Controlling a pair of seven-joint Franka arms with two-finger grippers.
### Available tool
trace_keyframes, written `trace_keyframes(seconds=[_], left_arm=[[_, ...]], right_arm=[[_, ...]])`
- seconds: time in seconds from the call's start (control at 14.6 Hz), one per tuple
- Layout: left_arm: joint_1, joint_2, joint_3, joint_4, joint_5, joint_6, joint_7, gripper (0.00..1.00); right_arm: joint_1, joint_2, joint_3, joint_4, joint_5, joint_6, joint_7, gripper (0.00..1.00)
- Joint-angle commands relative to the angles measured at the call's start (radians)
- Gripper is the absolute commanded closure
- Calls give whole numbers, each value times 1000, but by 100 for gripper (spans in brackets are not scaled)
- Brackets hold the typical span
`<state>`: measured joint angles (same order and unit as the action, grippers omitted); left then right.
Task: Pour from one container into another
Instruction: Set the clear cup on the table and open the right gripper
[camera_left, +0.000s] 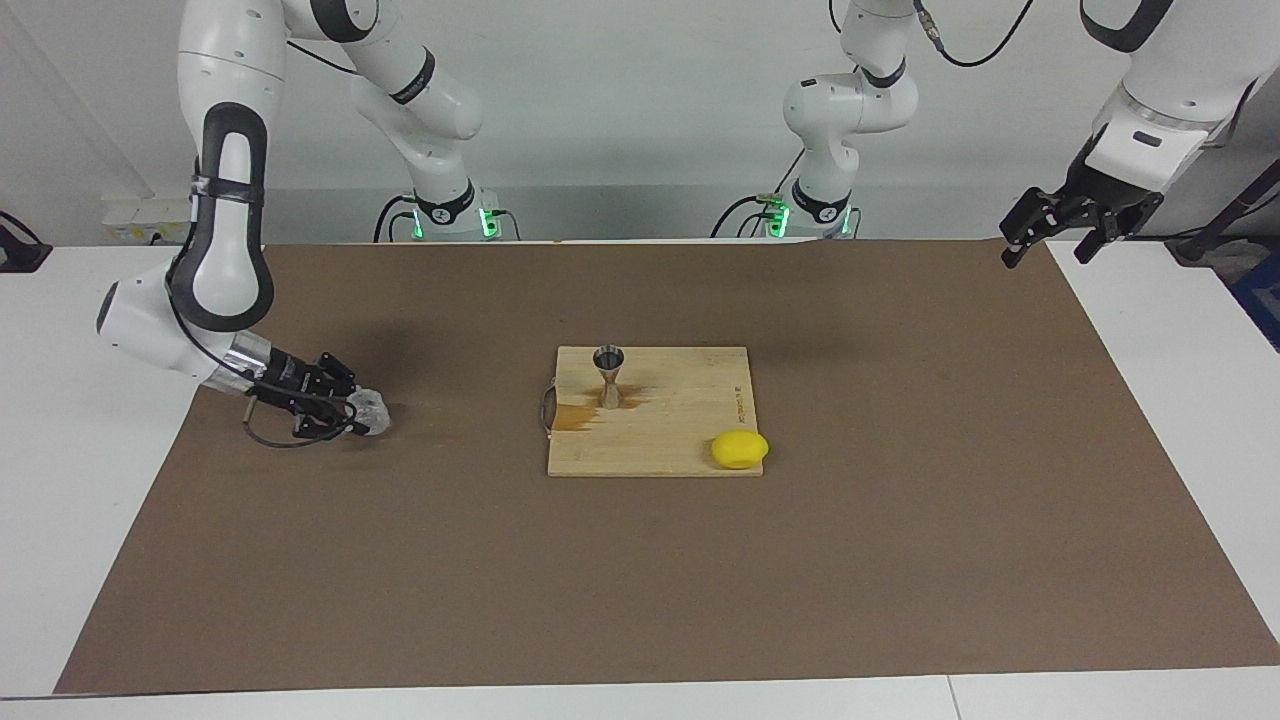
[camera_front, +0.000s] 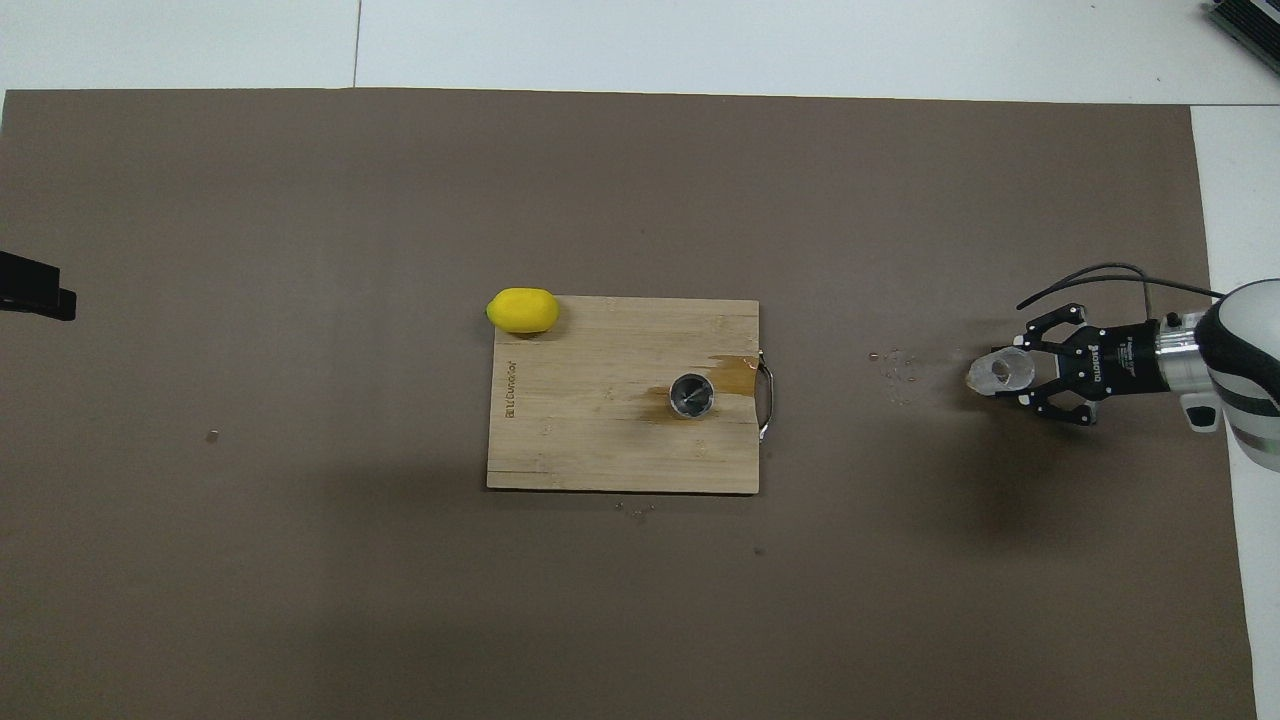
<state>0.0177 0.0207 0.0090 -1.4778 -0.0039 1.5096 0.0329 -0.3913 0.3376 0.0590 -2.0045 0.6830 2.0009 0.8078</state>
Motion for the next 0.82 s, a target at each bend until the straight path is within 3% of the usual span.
trace_keyframes(seconds=[0.0, 0.07, 0.2, 0.55, 0.75], left_arm=[[-15, -2, 6, 5, 15, -3, -18, 0], [-15, -2, 6, 5, 15, -3, -18, 0], [-15, -2, 6, 5, 15, -3, -18, 0], [-15, -2, 6, 5, 15, -5, -18, 0], [-15, -2, 6, 5, 15, -3, -19, 0]], right_arm=[[-21, -2, 7, -20, 26, 33, -24, 34], [-23, -5, 8, -31, 26, 48, -27, 12], [-40, -8, 7, -42, 26, 56, -26, 1], [-47, -38, -7, -42, -8, 59, -24, 0], [-81, -84, -7, -34, -130, 64, -79, 0]])
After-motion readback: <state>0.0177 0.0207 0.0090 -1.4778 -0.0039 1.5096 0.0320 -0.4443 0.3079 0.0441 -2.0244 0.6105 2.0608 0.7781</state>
